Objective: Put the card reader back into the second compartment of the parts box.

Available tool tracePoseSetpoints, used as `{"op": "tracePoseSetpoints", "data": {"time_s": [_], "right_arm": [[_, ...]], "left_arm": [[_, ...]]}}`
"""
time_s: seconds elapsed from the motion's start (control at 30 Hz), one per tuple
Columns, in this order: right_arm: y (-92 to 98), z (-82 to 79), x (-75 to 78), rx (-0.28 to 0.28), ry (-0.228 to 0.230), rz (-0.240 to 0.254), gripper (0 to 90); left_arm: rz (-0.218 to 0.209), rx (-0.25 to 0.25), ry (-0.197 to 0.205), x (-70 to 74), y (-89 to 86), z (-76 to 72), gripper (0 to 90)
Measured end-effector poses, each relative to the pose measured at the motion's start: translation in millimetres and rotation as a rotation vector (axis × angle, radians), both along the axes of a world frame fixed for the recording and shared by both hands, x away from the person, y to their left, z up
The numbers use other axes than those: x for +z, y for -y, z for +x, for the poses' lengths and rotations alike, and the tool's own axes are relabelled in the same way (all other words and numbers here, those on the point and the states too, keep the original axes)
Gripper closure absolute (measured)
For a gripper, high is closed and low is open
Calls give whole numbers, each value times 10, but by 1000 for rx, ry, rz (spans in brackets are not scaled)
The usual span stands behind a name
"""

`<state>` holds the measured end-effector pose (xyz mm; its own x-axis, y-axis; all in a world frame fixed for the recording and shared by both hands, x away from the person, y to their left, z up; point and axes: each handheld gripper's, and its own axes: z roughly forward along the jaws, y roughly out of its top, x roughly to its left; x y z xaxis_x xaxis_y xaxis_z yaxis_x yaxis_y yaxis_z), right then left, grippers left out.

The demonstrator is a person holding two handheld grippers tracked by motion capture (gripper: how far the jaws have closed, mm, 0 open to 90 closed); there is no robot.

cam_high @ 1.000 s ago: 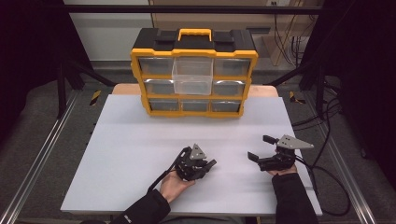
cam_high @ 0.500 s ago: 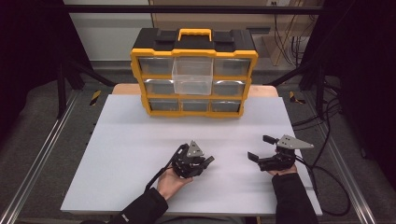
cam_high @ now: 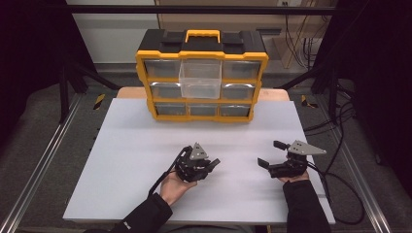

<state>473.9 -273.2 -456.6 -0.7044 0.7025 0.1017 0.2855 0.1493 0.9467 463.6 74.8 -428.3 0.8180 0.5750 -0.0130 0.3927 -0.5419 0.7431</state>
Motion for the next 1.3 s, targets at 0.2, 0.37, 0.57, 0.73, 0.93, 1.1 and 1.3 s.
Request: {"op": "tracePoseSetpoints", "data": {"time_s": [0.2,0.37,0.57,0.73,0.93,1.1,1.3], "right_arm": [[0,-1,0,0,0,0,3],[-1,0,0,1,-1,0,3],[0,0,-1,0,0,-1,3],[2,-1,2,0,1,-1,3],[2,-2,3,-1,0,-2,3],[0,-1,1,0,-1,0,3],[1,-1,1,0,-2,0,3]], "left_arm": [[-12,11,3,55,-61,23,722],[-23,26,9,107,-115,40,721],[-32,40,14,162,-179,63,722],[-34,49,17,196,-219,77,722],[-38,58,21,234,-260,92,721],[-36,66,29,268,-289,101,722],[-40,73,34,317,-329,106,722]]}}
